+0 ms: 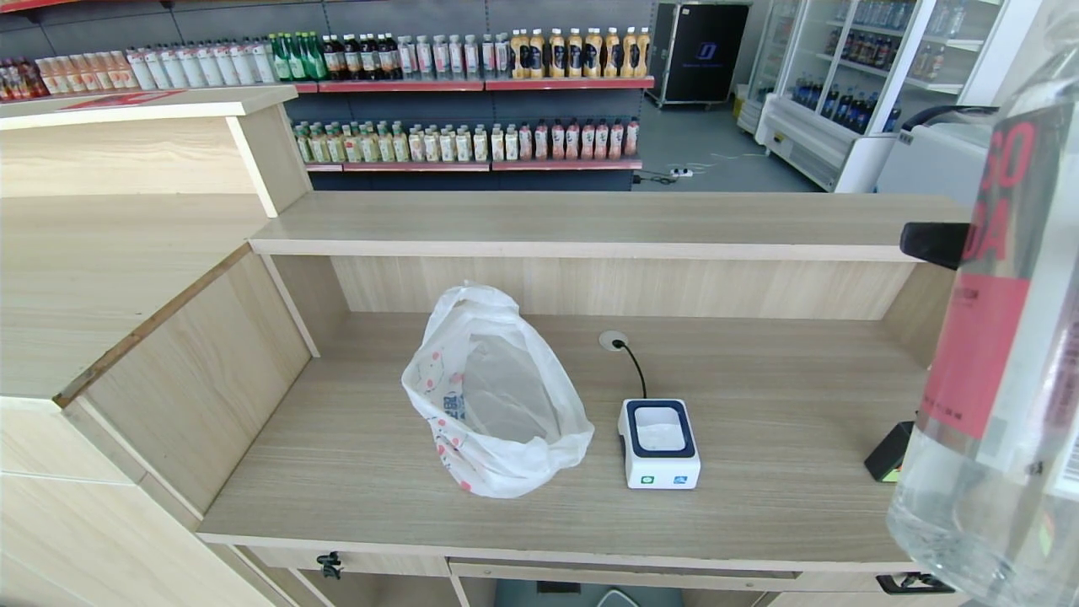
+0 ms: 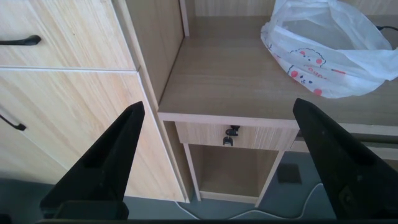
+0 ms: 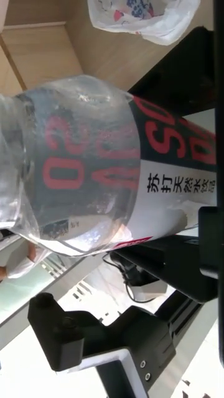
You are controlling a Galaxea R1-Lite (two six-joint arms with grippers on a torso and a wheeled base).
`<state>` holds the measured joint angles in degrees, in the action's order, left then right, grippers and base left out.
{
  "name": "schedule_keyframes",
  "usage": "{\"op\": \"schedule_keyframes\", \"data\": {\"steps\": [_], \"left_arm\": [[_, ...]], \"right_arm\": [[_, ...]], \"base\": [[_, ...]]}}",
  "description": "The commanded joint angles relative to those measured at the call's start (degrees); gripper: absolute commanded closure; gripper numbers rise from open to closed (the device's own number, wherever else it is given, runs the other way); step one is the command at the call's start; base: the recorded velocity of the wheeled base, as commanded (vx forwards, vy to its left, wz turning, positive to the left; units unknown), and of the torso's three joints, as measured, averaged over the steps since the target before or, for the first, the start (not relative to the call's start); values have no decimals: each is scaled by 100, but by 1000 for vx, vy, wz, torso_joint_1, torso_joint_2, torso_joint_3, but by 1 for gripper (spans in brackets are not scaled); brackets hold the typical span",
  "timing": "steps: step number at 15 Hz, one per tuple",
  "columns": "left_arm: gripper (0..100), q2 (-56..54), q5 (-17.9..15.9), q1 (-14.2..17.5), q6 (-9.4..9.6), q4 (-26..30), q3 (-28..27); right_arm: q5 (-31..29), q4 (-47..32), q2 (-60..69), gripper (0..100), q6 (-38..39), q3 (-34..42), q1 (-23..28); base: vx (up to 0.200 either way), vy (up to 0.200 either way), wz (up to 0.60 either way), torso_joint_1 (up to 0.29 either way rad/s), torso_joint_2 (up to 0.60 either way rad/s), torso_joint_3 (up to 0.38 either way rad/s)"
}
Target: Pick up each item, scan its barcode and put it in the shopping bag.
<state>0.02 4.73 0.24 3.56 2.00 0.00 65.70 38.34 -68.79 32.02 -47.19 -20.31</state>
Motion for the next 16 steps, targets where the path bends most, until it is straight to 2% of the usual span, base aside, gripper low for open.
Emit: {"op": "schedule_keyframes", "data": {"steps": [1, 7, 9, 11, 13, 14, 15, 16], "left_arm": [[0, -2, 2, 2, 4, 2, 0], [0, -2, 2, 2, 4, 2, 0], [0, -2, 2, 2, 4, 2, 0], [0, -2, 2, 2, -4, 2, 0], [0, -2, 2, 2, -4, 2, 0], [0, -2, 2, 2, 4, 2, 0], [0, 6, 2, 2, 4, 2, 0], [0, -2, 2, 2, 4, 2, 0]], "right_arm": [[5, -2, -20, 100, -3, 8, -8], [-4, 7, -416, 100, -267, -194, -26], [-4, 7, -407, 100, -355, -133, -70], [-4, -28, -231, 100, -592, 70, 97], [-4, -55, -126, 100, -1023, 272, 950], [-4, -55, -117, 100, -1111, 307, 1205], [-13, -55, -187, 100, -1295, 316, 2005], [-13, -55, -275, 100, -1453, 316, 2453]], "base": [[0, 0, 0, 0, 0, 0], [0, 0, 0, 0, 0, 0], [0, 0, 0, 0, 0, 0], [0, 0, 0, 0, 0, 0], [0, 0, 0, 0, 0, 0], [0, 0, 0, 0, 0, 0], [0, 0, 0, 0, 0, 0], [0, 0, 0, 0, 0, 0]]}}
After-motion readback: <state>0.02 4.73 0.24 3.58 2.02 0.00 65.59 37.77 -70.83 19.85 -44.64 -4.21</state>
